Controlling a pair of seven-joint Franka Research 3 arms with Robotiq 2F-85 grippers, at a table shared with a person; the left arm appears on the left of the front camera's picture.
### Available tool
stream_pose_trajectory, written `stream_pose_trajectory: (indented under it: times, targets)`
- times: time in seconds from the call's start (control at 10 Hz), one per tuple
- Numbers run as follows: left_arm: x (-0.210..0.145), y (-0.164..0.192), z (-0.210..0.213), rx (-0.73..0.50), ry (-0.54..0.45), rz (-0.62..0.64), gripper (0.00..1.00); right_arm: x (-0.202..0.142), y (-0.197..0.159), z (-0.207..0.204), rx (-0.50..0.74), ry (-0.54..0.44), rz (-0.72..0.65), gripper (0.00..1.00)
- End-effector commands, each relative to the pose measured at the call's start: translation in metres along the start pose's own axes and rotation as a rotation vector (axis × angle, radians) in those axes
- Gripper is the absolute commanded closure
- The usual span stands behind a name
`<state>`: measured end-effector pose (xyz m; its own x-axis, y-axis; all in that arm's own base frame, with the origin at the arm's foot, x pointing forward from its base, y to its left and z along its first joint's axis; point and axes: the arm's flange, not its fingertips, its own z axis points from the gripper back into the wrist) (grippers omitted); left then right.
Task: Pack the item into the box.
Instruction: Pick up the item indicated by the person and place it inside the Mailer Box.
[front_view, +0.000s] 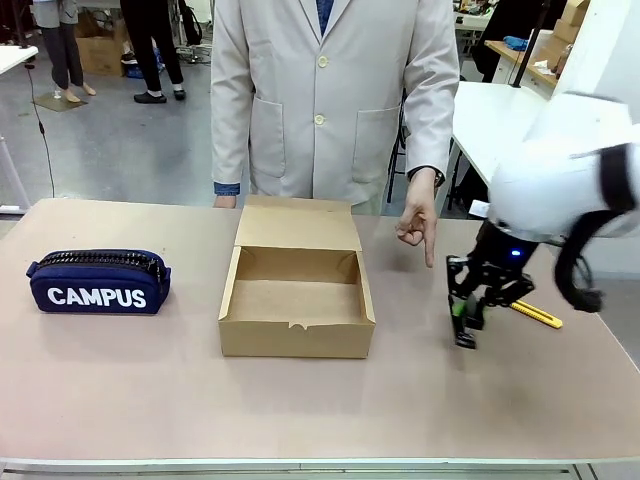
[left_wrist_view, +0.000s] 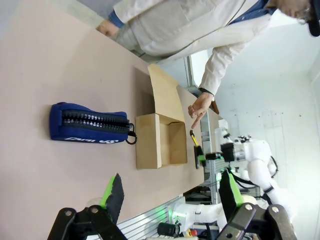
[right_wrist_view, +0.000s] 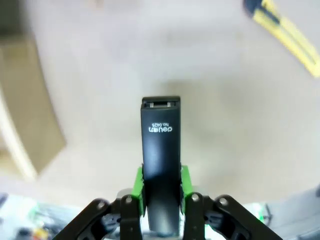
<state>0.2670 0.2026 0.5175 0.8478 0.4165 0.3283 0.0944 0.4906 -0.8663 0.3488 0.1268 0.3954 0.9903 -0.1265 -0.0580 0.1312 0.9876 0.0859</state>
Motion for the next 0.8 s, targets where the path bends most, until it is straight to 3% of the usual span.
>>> stream_pose_trajectory:
  times: [0.0,0.2,0.3,0.5,0.7]
  targets:
    - [-0.001,-0.001,0.0,-0.01,0.0,-0.02,0.0,-0.062,-0.001,0.031,-0.025,-0.034,0.357,1.0]
    - [-0.001,-0.001,0.0,-0.01,0.0,-0.02,0.0,-0.081,0.029,0.033,-0.018,-0.026,0.859,1.0]
    - [-0.001,-0.001,0.0,-0.01,0.0,-0.02,0.0,-0.077,0.047,0.041,0.027,-0.02,1.037,1.0]
    - [-0.001,-0.001,0.0,-0.01,0.0,-0.02,0.0,-0.043,0.101,0.046,0.003,0.03,1.33,1.0]
    - [-0.001,-0.001,0.0,-0.01,0.0,-0.02,0.0,-0.008,0.17,0.056,0.019,0.198,1.567,1.0]
